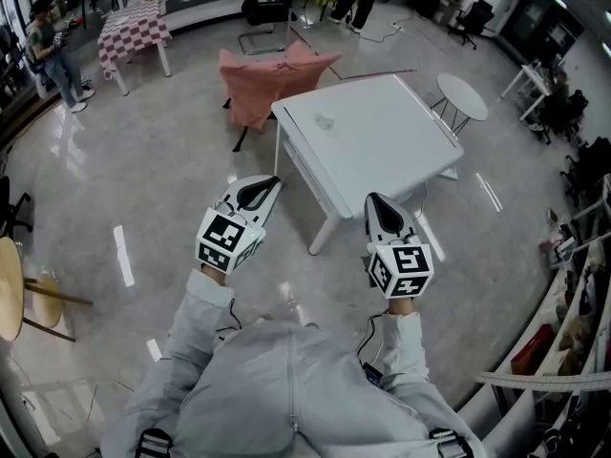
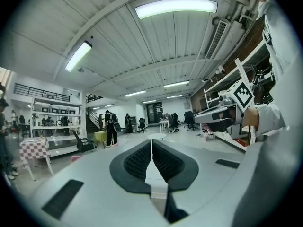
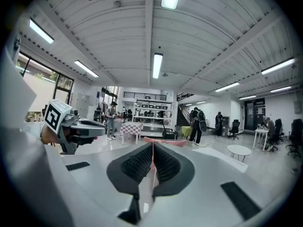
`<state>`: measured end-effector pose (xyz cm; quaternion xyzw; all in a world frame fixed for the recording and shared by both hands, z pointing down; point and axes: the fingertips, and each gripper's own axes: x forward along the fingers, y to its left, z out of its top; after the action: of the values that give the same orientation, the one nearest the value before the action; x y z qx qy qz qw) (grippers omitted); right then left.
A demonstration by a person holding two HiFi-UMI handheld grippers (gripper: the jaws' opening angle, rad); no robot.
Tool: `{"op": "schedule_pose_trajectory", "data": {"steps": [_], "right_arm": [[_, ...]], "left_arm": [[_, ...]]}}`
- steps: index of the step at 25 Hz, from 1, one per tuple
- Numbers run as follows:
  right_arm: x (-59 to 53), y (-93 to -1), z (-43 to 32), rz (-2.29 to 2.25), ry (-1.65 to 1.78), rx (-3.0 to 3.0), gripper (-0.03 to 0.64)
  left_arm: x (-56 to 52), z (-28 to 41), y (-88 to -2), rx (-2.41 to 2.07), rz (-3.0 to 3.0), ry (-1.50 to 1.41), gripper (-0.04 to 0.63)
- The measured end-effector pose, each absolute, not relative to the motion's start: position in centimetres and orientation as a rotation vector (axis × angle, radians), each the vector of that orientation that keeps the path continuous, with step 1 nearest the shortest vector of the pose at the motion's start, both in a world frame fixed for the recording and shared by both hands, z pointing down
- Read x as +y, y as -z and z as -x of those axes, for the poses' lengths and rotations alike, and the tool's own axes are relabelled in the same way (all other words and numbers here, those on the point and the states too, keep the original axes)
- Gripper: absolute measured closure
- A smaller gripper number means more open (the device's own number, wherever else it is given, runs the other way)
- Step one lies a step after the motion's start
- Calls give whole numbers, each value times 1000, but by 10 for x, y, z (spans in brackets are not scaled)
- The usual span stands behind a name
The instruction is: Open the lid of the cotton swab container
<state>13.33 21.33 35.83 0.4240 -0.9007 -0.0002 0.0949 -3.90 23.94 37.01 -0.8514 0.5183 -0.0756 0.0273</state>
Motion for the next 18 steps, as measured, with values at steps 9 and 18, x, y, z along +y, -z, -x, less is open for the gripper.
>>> {"op": "schedule_pose_trajectory", "data": {"steps": [9,18], "right_arm": [[234,-372,-94,-1292,-19,-2626,580],[226,-377,-66,-1295,-16,-2607,580]], "left_arm": [[256,77,-388,1564,2663,268,571],[248,102,-396,1556,2698,270,571]]}}
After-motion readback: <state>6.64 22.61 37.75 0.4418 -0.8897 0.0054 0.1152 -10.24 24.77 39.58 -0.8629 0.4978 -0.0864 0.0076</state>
